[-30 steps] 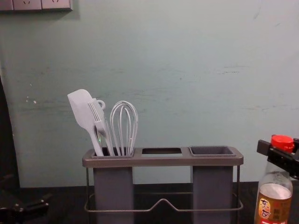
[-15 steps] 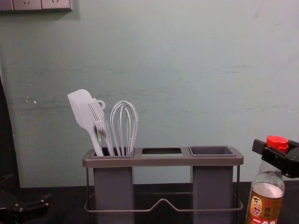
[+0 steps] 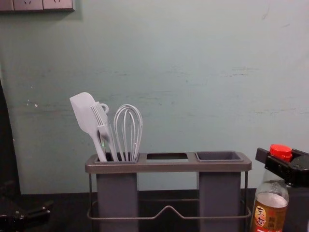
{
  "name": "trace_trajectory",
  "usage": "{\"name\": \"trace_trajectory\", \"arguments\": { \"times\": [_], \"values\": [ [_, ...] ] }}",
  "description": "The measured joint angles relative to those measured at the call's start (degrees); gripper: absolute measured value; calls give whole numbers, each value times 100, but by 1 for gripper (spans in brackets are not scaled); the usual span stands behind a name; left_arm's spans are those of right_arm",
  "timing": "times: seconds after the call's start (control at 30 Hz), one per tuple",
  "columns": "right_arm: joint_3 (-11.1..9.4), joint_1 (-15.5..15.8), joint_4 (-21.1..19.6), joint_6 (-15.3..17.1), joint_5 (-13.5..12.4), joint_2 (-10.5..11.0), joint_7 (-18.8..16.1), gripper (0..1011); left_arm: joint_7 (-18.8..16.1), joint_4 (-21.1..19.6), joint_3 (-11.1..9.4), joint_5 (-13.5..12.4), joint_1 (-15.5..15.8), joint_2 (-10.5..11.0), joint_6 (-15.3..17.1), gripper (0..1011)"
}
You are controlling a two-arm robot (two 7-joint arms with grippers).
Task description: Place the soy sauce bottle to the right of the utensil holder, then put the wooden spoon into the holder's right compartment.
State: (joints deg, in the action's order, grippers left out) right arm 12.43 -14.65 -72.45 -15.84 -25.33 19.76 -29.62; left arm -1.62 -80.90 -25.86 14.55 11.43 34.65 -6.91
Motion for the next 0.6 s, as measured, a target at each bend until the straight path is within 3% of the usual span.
{"name": "trace_trajectory", "arguments": {
  "times": [0.43, 0.6],
  "values": [
    [2, -46, 153, -32, -34, -55, -12, 384, 0, 0, 1, 0, 0, 0, 0, 1000],
    [-21, -46, 113, -48, -39, -44, -12, 557, 0, 0, 0, 0, 0, 0, 0, 1000]
  ]
}}
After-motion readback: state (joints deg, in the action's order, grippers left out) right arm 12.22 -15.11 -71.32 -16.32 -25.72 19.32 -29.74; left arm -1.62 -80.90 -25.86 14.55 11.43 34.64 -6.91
